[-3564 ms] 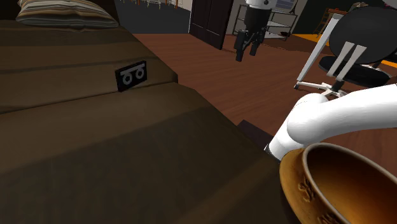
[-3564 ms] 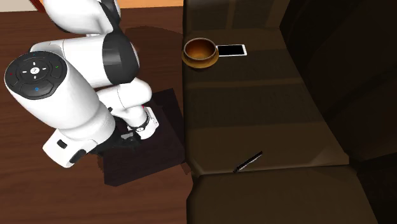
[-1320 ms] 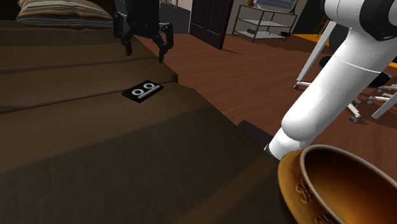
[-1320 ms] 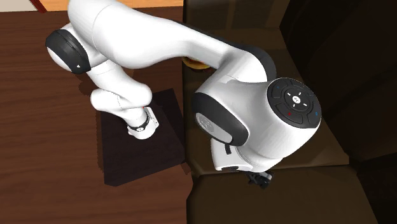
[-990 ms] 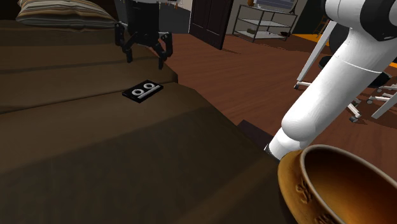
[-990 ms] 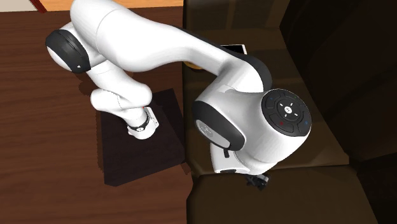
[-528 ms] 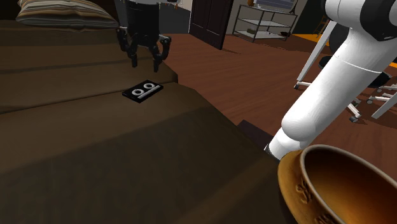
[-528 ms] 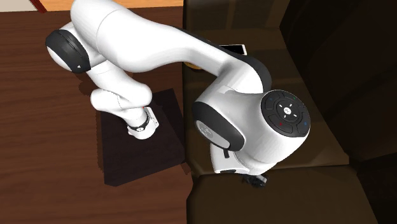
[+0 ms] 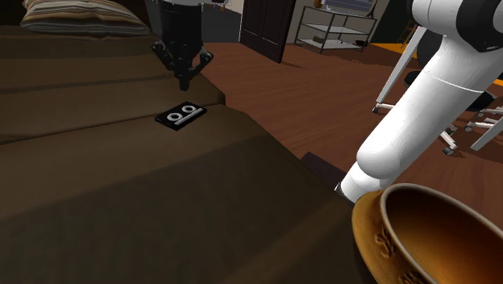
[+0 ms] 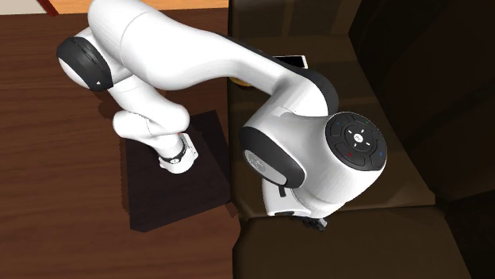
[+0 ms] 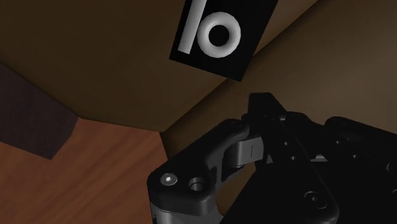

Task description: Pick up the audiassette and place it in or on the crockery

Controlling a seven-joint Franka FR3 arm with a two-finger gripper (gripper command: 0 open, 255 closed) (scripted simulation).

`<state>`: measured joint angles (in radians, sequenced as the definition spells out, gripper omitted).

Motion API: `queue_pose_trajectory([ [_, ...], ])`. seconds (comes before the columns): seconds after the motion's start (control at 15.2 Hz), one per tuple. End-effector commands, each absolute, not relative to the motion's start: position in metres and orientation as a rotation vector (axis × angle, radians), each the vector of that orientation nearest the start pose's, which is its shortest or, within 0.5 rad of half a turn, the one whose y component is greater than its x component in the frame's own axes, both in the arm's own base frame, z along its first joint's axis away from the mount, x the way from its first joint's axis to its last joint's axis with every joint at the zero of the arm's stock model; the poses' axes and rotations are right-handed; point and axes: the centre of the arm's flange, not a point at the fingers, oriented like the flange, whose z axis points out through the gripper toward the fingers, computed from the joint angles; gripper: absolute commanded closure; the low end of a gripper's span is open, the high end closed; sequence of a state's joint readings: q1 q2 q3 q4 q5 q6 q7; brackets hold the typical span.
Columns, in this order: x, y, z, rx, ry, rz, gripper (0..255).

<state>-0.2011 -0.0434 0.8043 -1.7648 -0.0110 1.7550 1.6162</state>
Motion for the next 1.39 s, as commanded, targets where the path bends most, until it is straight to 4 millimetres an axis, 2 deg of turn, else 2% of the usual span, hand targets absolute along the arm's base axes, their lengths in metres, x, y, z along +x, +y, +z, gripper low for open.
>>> queue_pose_trajectory([
  [0.0,0.454,0.320,0.565,-2.748,1.521,-0.073,255],
  [0.07,0.454,0.320,0.565,-2.748,1.521,-0.073,0],
  [0.4,0.414,0.361,0.562,-2.616,1.764,0.018,0],
  [0.46,0.413,0.362,0.562,-2.612,1.771,0.020,0],
  [0.92,0.412,0.362,0.522,-2.612,1.771,0.020,0],
  [1.32,0.412,0.362,0.522,-2.612,1.771,0.020,0],
])
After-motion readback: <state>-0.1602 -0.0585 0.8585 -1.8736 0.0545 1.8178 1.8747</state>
